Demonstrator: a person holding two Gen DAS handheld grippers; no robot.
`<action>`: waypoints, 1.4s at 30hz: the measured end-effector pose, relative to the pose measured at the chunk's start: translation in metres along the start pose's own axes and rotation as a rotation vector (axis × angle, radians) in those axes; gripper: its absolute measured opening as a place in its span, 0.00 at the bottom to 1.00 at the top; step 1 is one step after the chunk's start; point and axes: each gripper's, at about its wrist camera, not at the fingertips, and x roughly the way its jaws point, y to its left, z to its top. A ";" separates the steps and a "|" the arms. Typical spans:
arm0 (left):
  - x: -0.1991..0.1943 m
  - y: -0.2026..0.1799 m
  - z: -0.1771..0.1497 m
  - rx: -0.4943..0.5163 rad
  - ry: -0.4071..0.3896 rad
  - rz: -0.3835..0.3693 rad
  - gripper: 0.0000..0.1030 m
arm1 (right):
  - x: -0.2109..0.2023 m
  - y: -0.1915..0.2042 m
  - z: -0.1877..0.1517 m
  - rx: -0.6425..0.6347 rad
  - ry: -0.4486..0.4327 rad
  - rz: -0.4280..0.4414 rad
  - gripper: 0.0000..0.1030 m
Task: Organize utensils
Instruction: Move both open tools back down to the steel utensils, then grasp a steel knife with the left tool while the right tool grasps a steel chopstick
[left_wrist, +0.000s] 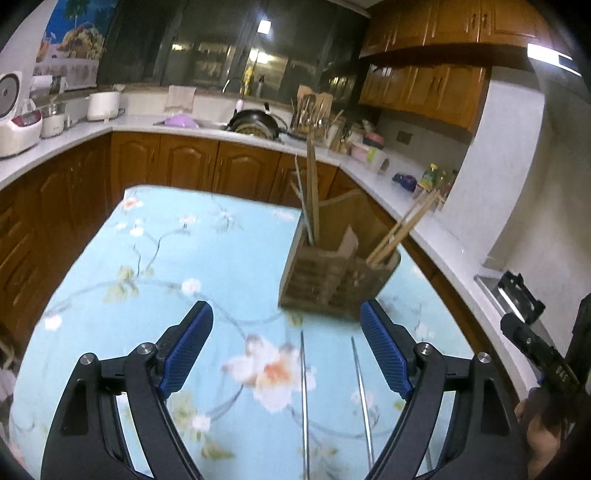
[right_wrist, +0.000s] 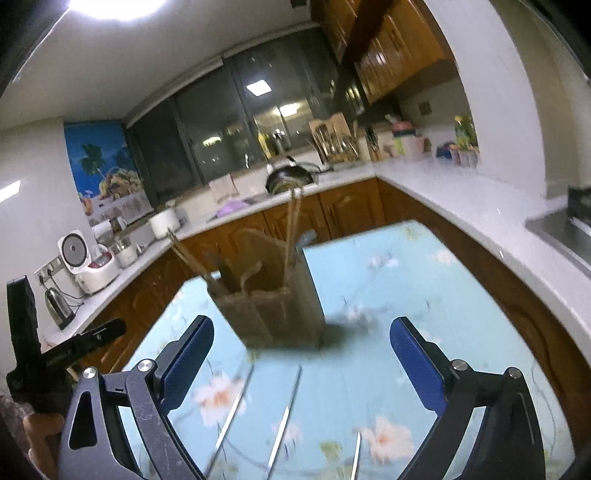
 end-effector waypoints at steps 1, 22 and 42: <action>-0.002 0.000 -0.005 0.000 0.008 0.004 0.81 | -0.002 -0.003 -0.007 0.009 0.017 -0.006 0.95; 0.026 -0.004 -0.066 0.019 0.189 0.029 0.81 | 0.009 -0.020 -0.070 0.019 0.194 -0.049 0.94; 0.094 0.002 -0.056 0.025 0.326 0.024 0.57 | 0.114 0.013 -0.062 -0.051 0.364 -0.012 0.40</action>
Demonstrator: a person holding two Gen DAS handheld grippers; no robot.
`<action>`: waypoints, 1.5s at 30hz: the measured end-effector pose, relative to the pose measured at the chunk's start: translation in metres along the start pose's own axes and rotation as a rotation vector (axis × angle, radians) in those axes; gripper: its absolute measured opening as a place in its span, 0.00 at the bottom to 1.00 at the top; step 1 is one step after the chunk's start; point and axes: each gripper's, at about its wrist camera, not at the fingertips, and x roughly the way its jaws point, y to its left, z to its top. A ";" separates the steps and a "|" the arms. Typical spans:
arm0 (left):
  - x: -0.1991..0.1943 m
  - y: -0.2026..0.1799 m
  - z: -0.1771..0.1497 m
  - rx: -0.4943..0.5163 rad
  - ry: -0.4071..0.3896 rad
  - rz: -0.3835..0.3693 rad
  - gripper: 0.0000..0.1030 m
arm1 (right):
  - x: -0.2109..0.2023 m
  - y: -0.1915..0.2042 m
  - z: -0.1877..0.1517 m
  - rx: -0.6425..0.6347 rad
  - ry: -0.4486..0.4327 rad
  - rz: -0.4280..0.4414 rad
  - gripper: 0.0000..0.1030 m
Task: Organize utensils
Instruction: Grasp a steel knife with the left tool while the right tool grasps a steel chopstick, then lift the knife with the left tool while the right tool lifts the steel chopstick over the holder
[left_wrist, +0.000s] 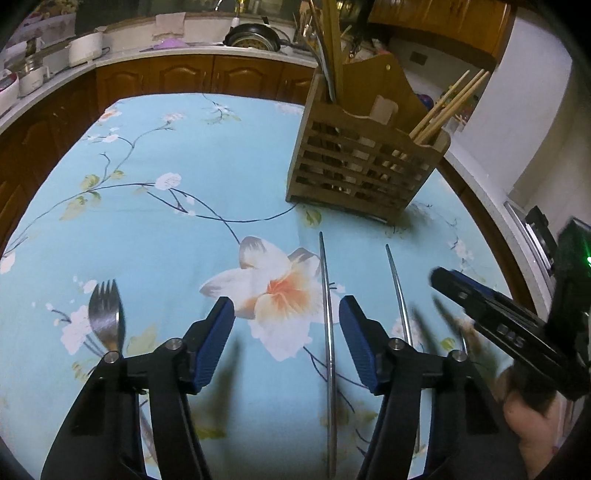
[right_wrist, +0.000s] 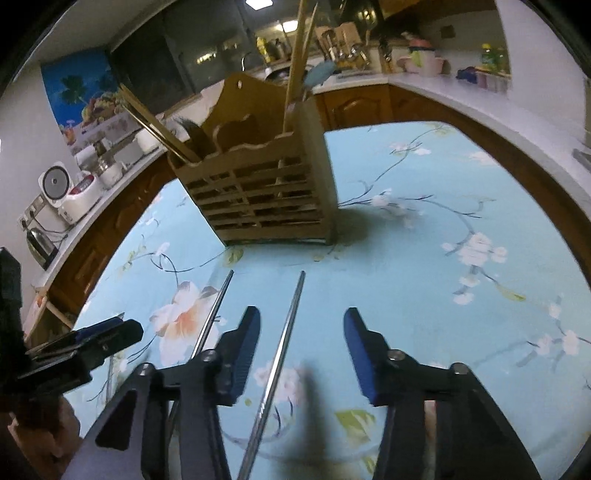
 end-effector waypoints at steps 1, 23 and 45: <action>0.003 0.000 0.001 0.001 0.007 -0.001 0.56 | 0.010 0.002 0.003 -0.003 0.019 0.000 0.34; 0.088 -0.044 0.041 0.180 0.138 0.038 0.35 | 0.032 -0.032 0.002 -0.018 0.136 -0.035 0.06; 0.011 -0.016 0.037 0.092 0.005 -0.079 0.04 | -0.004 -0.005 0.017 -0.017 0.026 0.040 0.04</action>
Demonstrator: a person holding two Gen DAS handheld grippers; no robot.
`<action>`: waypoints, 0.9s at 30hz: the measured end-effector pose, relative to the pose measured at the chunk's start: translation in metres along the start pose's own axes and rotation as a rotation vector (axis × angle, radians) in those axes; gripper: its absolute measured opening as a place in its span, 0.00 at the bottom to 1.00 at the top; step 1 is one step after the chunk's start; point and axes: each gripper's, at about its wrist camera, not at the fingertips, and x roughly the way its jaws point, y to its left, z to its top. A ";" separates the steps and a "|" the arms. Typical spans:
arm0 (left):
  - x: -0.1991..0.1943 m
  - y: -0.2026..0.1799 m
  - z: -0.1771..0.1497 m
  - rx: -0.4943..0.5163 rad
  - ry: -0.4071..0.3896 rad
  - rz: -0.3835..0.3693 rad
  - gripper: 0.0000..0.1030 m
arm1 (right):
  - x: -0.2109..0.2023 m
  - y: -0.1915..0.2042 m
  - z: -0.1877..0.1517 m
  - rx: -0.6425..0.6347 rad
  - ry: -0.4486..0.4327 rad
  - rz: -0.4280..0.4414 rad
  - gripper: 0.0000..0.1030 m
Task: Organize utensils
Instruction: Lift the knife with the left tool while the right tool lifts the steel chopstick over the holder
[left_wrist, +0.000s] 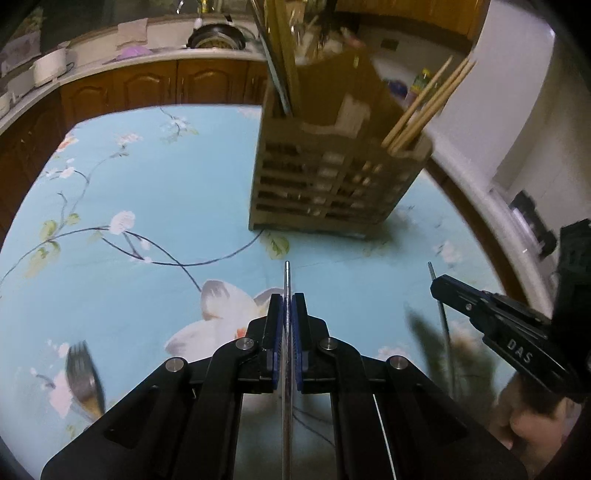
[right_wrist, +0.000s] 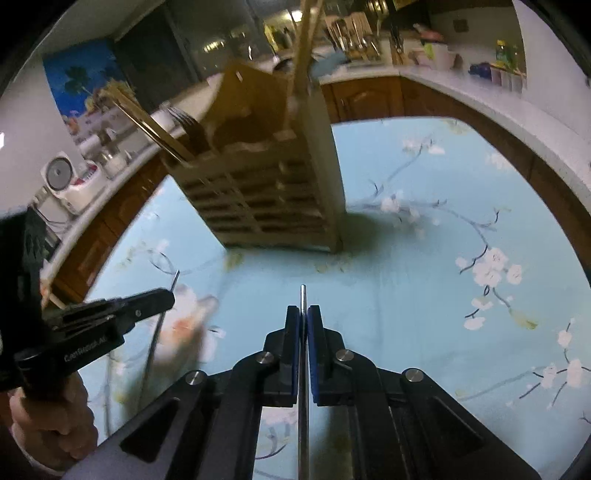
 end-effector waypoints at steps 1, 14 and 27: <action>-0.010 0.001 0.000 -0.006 -0.016 -0.009 0.04 | -0.007 0.002 0.002 0.000 -0.014 0.004 0.04; -0.109 -0.009 0.005 -0.007 -0.185 -0.079 0.04 | -0.092 0.024 0.022 -0.030 -0.204 0.043 0.04; -0.136 -0.016 0.012 0.013 -0.258 -0.078 0.04 | -0.125 0.035 0.039 -0.053 -0.303 0.054 0.04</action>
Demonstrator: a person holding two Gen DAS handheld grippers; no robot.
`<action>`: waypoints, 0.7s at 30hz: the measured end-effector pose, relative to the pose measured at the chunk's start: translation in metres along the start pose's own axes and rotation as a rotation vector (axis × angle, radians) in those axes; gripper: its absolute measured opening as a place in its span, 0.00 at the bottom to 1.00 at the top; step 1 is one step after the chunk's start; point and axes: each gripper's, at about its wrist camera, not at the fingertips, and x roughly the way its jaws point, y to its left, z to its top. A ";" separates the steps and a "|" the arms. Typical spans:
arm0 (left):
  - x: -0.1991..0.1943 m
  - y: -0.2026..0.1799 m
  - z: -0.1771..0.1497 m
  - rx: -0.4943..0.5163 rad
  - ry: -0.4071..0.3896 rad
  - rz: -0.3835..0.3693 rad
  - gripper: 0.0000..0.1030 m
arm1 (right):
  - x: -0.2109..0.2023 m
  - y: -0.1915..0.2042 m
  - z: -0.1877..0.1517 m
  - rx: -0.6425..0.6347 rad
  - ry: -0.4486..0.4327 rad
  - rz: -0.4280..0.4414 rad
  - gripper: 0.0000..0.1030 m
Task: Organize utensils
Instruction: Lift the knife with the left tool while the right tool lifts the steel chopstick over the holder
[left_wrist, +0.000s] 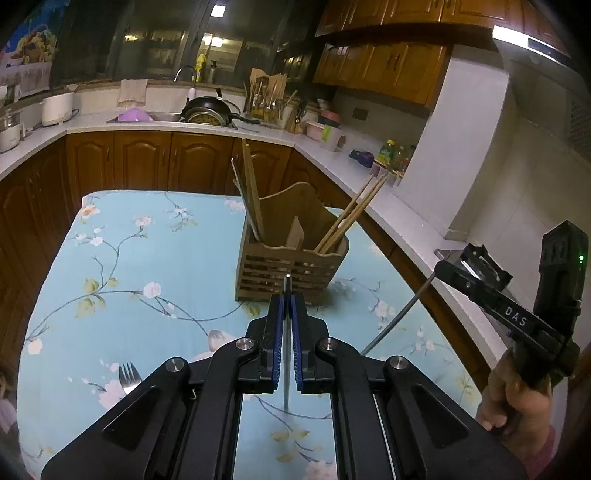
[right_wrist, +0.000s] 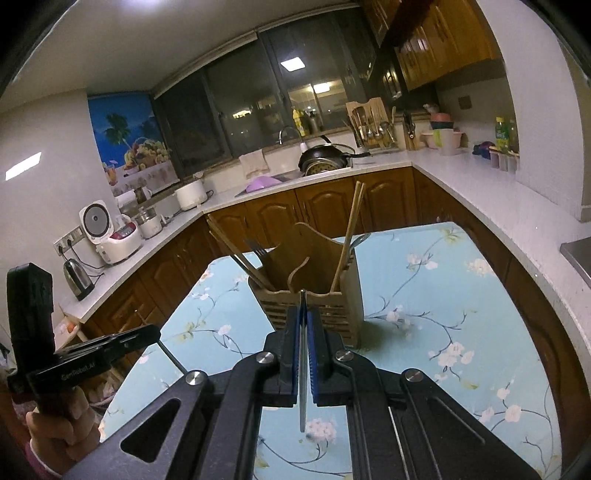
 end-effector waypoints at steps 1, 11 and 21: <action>0.000 0.000 0.001 0.001 -0.003 0.002 0.04 | -0.001 -0.001 0.000 0.002 -0.001 0.000 0.04; -0.002 -0.003 0.007 0.005 -0.019 0.008 0.04 | -0.001 -0.002 0.001 0.005 -0.004 0.000 0.04; 0.000 0.001 0.014 -0.012 -0.036 0.005 0.04 | 0.000 -0.006 0.004 0.010 -0.015 -0.004 0.04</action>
